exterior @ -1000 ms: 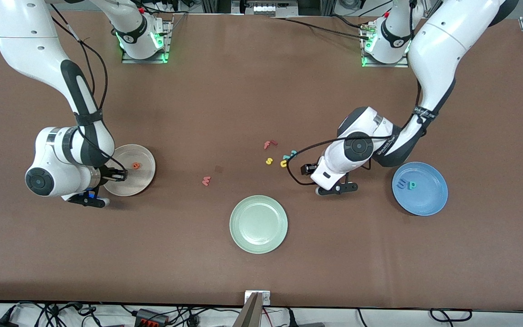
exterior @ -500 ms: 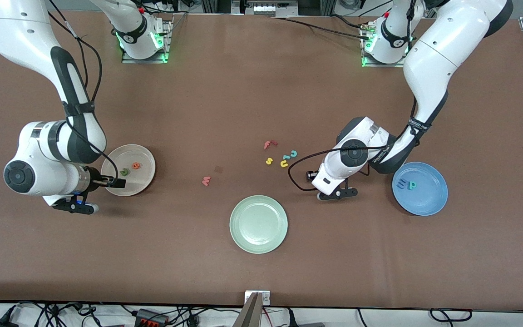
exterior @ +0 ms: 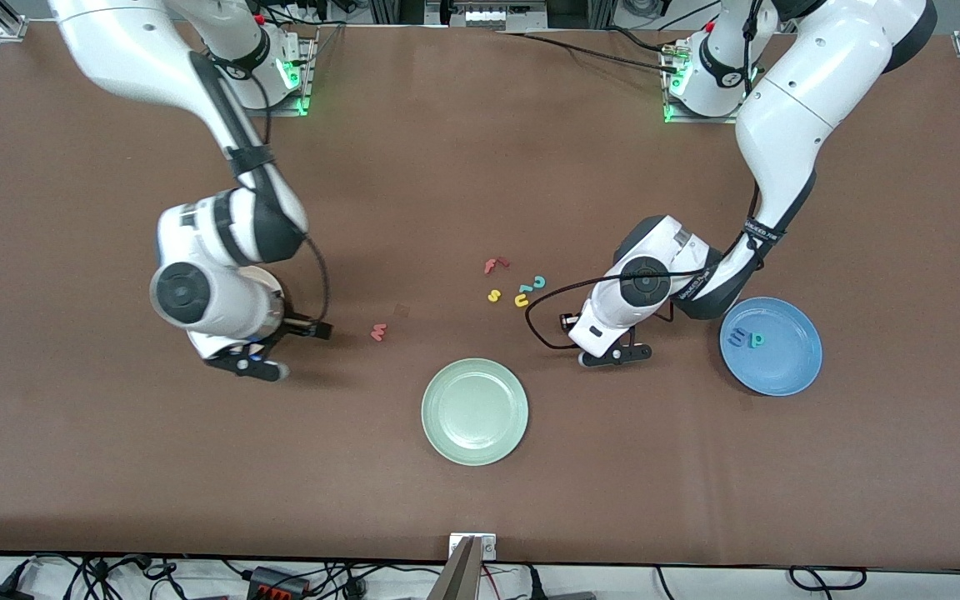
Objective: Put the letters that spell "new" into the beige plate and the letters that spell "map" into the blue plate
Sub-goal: 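Grasp the yellow letter with the left gripper while the right gripper grasps pink w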
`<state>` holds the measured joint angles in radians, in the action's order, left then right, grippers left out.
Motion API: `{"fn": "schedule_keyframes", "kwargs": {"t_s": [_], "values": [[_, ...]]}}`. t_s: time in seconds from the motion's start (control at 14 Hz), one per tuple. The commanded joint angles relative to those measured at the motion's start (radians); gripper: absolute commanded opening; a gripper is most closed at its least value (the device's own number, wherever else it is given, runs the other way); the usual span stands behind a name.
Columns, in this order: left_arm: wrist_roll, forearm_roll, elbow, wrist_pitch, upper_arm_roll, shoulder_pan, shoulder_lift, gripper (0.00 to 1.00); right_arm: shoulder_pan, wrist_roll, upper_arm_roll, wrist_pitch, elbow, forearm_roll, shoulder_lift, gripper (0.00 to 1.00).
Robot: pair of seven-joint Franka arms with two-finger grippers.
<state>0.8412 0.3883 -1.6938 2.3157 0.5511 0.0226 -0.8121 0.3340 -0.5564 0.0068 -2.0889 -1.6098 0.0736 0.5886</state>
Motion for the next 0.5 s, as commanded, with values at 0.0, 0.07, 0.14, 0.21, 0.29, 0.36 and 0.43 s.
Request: {"fn": "schedule_keyframes", "kwargs": {"t_s": [0.0,0.07,0.14,0.21,0.29,0.36,0.43], "values": [[0.022,0.024,0.014,0.007,-0.008,-0.013,-0.010,0.20,0.056,-0.118,-0.008,-0.116,-0.002,0.008,0.049,1.00],[0.021,0.024,0.016,0.005,-0.008,-0.010,-0.009,0.14,0.069,-0.158,-0.008,-0.176,-0.004,0.008,0.072,1.00],[0.019,0.024,0.016,0.005,-0.008,-0.009,-0.006,0.10,0.073,-0.183,-0.008,-0.213,-0.002,0.008,0.088,1.00],[0.015,0.026,0.017,-0.004,-0.007,-0.003,0.001,0.09,0.077,-0.203,-0.008,-0.232,-0.002,0.009,0.100,0.98],[0.010,0.026,0.017,-0.010,-0.004,0.005,0.013,0.09,0.083,-0.217,-0.008,-0.247,-0.002,0.009,0.106,0.95],[0.007,0.026,0.017,-0.042,-0.002,0.005,0.034,0.09,0.092,-0.241,-0.008,-0.253,-0.002,0.009,0.114,0.91],[0.003,0.027,0.022,-0.105,0.001,0.008,0.062,0.09,0.112,-0.256,-0.008,-0.258,-0.002,0.006,0.117,0.91]]}}
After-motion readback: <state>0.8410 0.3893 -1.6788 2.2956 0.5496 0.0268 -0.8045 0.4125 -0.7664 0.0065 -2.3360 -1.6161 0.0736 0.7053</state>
